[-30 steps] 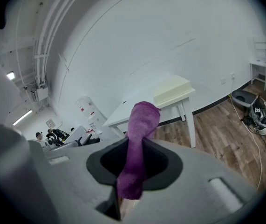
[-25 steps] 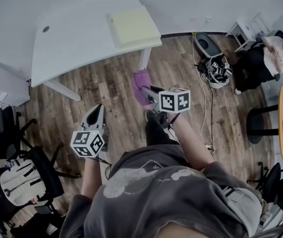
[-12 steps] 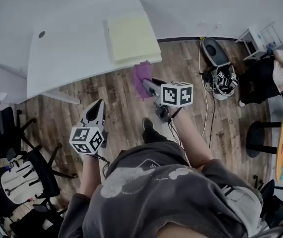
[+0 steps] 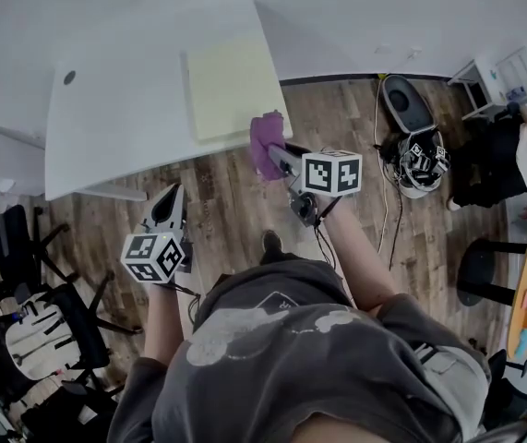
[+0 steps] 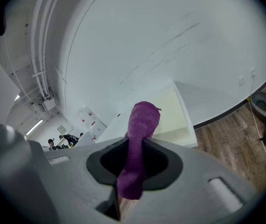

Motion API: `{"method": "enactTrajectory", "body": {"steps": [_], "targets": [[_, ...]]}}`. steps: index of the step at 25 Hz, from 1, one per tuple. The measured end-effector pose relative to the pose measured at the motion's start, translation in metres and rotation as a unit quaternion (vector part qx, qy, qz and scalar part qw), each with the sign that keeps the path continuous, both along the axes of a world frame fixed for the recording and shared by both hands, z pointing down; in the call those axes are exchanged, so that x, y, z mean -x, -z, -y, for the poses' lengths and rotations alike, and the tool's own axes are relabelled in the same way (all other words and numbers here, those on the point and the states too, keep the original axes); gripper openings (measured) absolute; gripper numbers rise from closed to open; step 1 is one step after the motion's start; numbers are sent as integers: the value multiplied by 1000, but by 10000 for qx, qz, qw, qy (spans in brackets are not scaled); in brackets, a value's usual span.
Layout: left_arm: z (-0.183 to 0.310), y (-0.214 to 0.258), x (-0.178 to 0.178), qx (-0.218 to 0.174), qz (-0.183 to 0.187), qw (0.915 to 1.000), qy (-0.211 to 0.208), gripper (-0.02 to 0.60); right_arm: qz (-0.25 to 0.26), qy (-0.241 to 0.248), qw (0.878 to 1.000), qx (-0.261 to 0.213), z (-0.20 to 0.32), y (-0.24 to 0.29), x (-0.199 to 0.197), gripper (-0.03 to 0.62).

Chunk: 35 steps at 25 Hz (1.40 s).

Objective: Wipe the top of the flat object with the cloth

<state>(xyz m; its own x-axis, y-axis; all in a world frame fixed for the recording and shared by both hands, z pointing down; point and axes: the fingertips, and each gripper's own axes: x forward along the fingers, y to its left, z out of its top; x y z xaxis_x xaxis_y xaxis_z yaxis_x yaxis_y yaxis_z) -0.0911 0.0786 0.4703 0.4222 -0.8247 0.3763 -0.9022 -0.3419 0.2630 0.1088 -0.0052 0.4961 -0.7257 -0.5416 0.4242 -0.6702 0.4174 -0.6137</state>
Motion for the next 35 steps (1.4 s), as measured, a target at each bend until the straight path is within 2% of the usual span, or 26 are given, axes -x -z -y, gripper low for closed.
{"method": "enactTrajectory", "body": {"steps": [5, 13, 21, 35], "targets": [[33, 1, -16, 32, 100, 9998, 174, 0, -57, 145, 9999, 38, 33, -6, -26, 75], [56, -5, -42, 144, 215, 9997, 48, 0, 80, 298, 9994, 136, 52, -12, -21, 75], [74, -18, -31, 313, 208, 9993, -82, 0, 117, 103, 9997, 192, 51, -15, -17, 75], [121, -51, -31, 798, 205, 9929, -860, 0, -59, -490, 9987, 153, 85, -7, -9, 75]]}}
